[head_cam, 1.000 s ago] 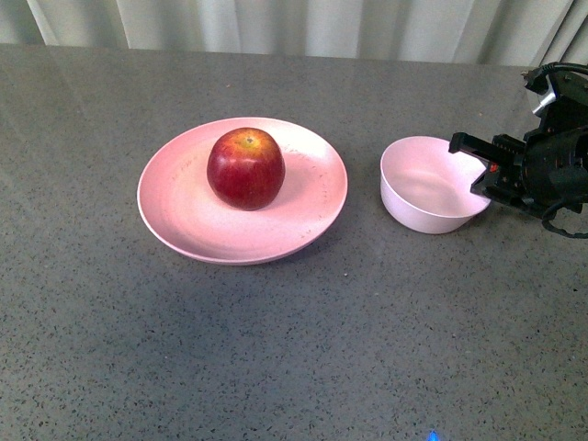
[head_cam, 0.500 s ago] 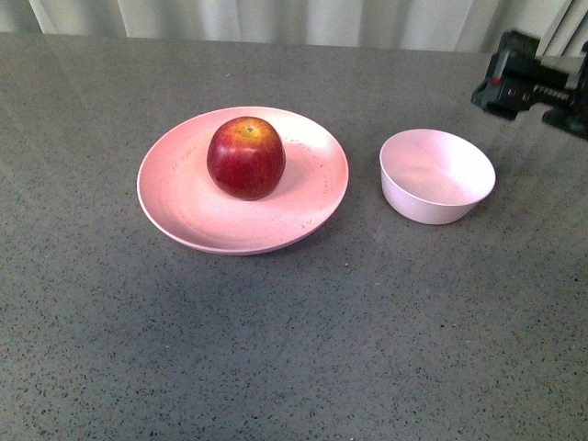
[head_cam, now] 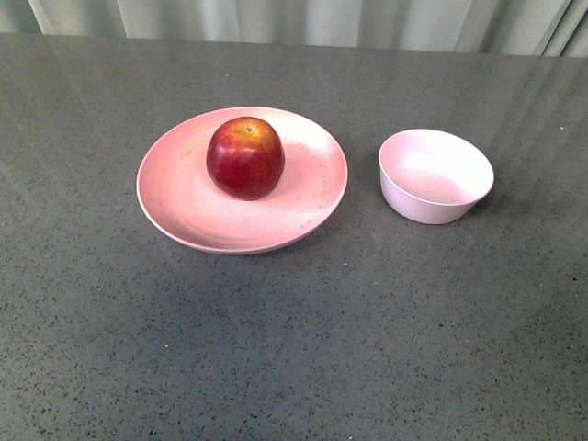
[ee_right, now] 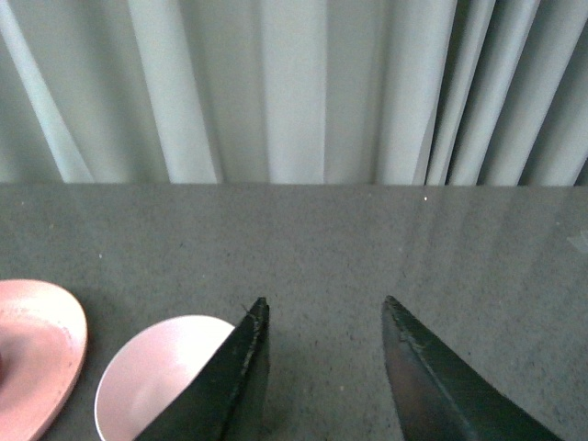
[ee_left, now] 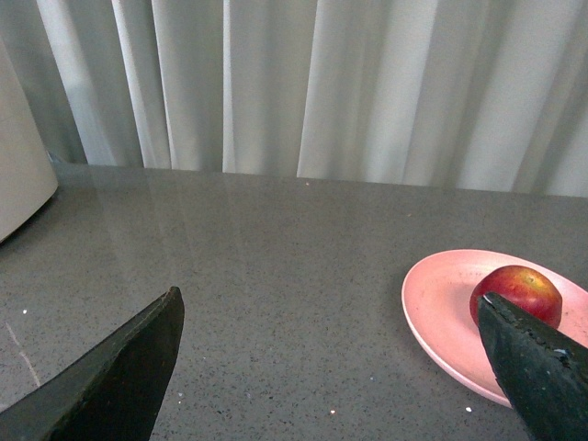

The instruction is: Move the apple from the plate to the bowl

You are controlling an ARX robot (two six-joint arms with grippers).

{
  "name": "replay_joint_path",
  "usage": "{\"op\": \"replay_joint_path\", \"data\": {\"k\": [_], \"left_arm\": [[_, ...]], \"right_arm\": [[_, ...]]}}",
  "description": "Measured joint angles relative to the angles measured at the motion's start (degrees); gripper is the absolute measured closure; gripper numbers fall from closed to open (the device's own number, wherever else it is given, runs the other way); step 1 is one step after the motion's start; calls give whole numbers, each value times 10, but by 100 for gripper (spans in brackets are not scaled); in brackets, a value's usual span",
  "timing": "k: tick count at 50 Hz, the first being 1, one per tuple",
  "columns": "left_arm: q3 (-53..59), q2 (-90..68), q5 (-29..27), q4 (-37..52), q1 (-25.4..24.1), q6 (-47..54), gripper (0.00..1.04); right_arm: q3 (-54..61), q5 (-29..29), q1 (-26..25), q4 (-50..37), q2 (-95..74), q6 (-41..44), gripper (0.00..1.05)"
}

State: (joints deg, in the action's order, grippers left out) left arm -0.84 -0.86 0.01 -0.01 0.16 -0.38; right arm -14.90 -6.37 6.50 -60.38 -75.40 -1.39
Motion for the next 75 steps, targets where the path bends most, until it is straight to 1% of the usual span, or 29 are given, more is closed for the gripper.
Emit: {"op": "replay_joint_path", "data": {"k": [2, 3, 7, 8, 10, 12, 15, 21, 33, 53, 75], "left_arm": [[0, 0, 0, 0, 0, 0, 9], [0, 0, 0, 0, 0, 0, 9], [0, 0, 0, 0, 0, 0, 9], [0, 0, 0, 0, 0, 0, 9], [0, 0, 0, 0, 0, 0, 9], [0, 0, 0, 0, 0, 0, 9], [0, 0, 0, 0, 0, 0, 9], [0, 0, 0, 0, 0, 0, 9], [0, 0, 0, 0, 0, 0, 9], [0, 0, 0, 0, 0, 0, 9], [0, 0, 0, 0, 0, 0, 9]], "right_arm": [[18, 5, -5, 0, 11, 3, 76], [30, 9, -7, -18, 12, 4, 81], [51, 14, -13, -23, 23, 8, 91], [61, 17, -15, -18, 33, 8, 97], [71, 19, -17, -10, 49, 10, 103], [79, 22, -21, 1, 71, 11, 103], [91, 57, -44, 21, 105, 11, 103], [110, 60, -63, 60, 161, 11, 103], [135, 64, -63, 160, 286, 12, 103], [136, 64, -63, 333, 480, 12, 103], [136, 64, -63, 455, 605, 11, 103]]}}
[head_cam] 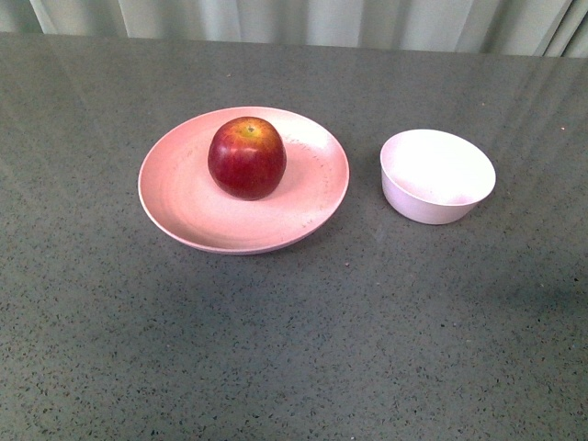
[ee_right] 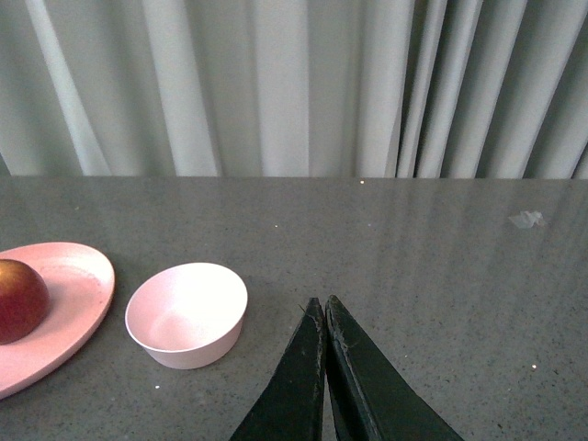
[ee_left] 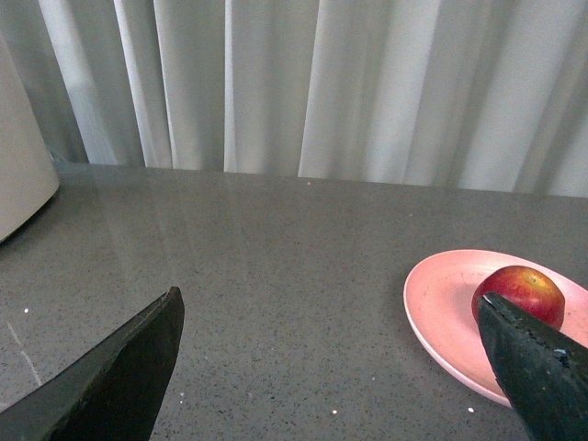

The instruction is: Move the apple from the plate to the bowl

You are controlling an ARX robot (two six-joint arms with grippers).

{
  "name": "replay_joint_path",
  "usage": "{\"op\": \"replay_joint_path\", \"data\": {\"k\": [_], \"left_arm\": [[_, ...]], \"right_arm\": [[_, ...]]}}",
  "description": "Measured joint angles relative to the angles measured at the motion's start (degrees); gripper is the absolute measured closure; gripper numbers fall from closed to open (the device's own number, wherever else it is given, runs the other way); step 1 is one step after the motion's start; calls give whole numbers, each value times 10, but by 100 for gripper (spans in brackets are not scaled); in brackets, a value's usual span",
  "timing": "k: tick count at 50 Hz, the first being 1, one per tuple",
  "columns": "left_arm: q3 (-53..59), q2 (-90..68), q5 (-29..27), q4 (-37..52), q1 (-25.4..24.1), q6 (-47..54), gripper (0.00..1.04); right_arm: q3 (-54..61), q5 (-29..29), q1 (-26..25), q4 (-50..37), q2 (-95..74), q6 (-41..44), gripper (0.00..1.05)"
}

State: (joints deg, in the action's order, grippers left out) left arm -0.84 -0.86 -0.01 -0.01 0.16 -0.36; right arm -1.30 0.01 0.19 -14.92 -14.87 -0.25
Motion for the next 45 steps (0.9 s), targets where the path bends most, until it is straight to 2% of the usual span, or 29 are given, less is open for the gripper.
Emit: {"op": "replay_joint_path", "data": {"k": [15, 19, 35, 37, 40, 45], "left_arm": [[0, 0, 0, 0, 0, 0, 9], [0, 0, 0, 0, 0, 0, 9], [0, 0, 0, 0, 0, 0, 9], [0, 0, 0, 0, 0, 0, 9], [0, 0, 0, 0, 0, 0, 9], [0, 0, 0, 0, 0, 0, 9]], "right_arm": [[0, 0, 0, 51, 51, 0, 103], [0, -1, 0, 140, 124, 1, 103], [0, 0, 0, 148, 145, 1, 103], [0, 0, 0, 148, 145, 1, 99], [0, 0, 0, 148, 145, 1, 87], [0, 0, 0, 148, 145, 1, 72]]}}
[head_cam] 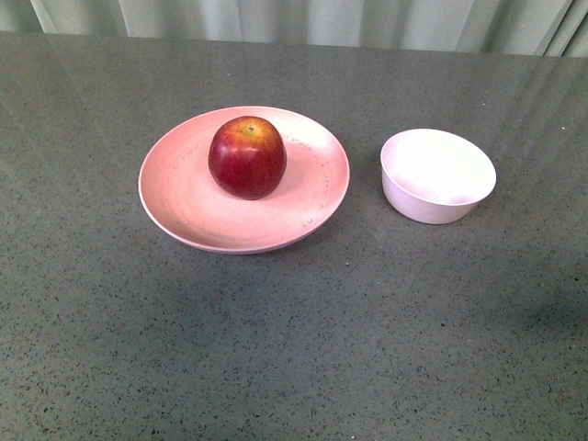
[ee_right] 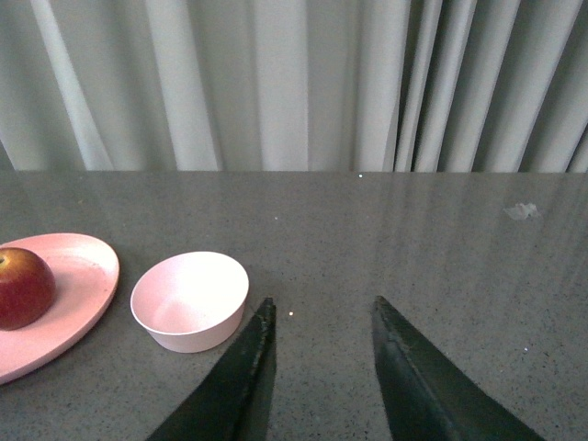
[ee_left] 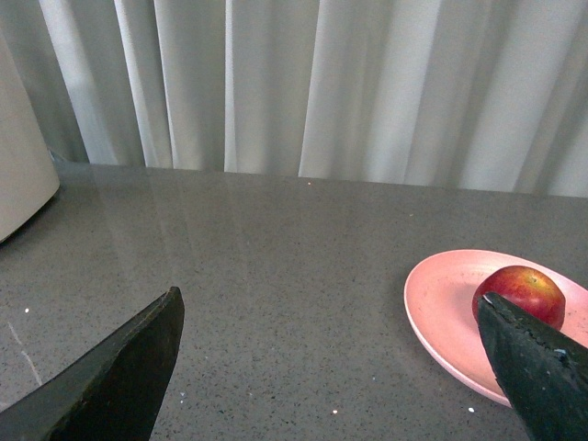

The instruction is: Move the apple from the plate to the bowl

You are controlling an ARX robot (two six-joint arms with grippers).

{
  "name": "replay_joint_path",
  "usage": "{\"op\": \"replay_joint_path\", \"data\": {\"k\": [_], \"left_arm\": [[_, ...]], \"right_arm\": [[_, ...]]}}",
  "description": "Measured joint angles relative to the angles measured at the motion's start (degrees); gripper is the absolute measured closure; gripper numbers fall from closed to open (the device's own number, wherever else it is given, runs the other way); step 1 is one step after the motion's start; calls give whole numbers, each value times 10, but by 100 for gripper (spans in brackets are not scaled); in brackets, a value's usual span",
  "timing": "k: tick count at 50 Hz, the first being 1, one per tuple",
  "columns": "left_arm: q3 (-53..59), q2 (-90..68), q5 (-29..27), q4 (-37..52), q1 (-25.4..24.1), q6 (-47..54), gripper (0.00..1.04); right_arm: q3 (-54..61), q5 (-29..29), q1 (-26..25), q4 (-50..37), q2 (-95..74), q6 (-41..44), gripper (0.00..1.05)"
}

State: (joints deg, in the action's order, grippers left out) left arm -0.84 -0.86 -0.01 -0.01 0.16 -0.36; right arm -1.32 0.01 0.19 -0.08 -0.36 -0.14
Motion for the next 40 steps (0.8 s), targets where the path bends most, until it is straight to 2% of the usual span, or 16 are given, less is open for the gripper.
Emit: {"op": "replay_joint_path", "data": {"k": [7, 9, 12, 14, 19, 27, 32, 40], "left_arm": [[0, 0, 1, 0, 0, 0, 9], [-9, -13, 31, -26, -9, 3, 9], [-48, -83, 111, -100, -30, 6, 9], [-69, -171, 135, -82, -27, 5, 9], [-96, -326, 126, 29, 12, -15, 9], [-138, -517, 105, 185, 94, -55, 9], [-205, -678, 92, 285, 144, -75, 9], [-280, -820, 83, 327, 187, -86, 9]], "right_arm": [[0, 0, 0, 0, 0, 0, 52], [0, 0, 0, 0, 0, 0, 46], [0, 0, 0, 0, 0, 0, 36], [0, 0, 0, 0, 0, 0, 27], [0, 0, 0, 0, 0, 0, 8], [0, 0, 0, 0, 0, 0, 9], [0, 0, 0, 0, 0, 0, 9], [0, 0, 0, 0, 0, 0, 9]]}}
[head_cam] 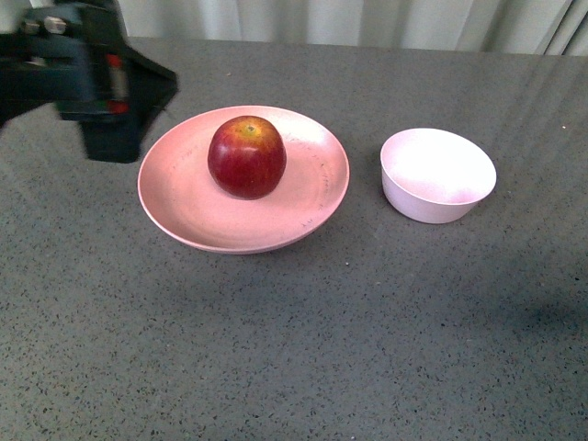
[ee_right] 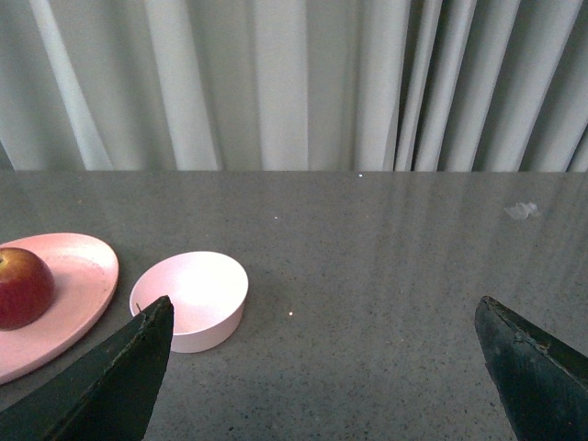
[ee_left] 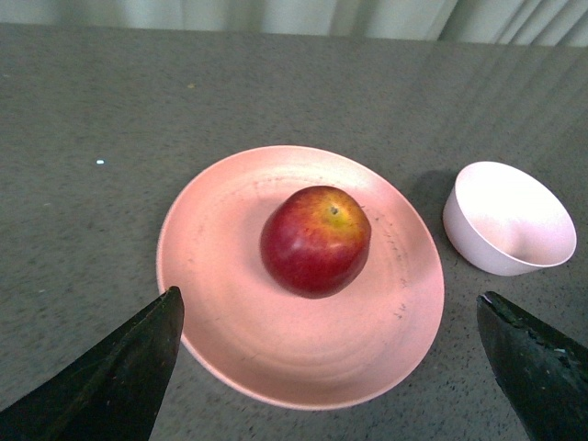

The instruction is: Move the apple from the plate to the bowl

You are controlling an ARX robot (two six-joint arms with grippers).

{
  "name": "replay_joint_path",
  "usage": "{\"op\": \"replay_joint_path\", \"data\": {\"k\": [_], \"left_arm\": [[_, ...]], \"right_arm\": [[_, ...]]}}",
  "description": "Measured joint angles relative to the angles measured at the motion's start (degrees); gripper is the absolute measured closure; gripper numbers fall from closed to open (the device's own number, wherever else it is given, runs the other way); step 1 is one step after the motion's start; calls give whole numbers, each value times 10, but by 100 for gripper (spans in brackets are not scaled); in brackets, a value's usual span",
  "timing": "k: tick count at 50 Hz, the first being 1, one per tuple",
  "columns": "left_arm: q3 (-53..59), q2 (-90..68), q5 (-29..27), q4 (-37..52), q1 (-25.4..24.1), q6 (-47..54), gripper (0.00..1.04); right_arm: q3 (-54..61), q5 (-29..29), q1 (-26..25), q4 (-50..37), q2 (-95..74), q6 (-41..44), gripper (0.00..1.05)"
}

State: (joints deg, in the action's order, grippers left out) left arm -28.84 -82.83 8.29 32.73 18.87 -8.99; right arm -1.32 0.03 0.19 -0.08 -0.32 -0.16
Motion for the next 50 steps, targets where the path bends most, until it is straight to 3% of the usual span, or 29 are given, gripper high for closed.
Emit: {"op": "replay_joint_path", "data": {"k": [21, 50], "left_arm": [[-155, -242, -34, 14, 70, -11, 9], [-263, -345, -70, -10, 70, 0, 9]], "right_arm": [[0, 0, 0, 0, 0, 0, 9], [0, 0, 0, 0, 0, 0, 9]]}}
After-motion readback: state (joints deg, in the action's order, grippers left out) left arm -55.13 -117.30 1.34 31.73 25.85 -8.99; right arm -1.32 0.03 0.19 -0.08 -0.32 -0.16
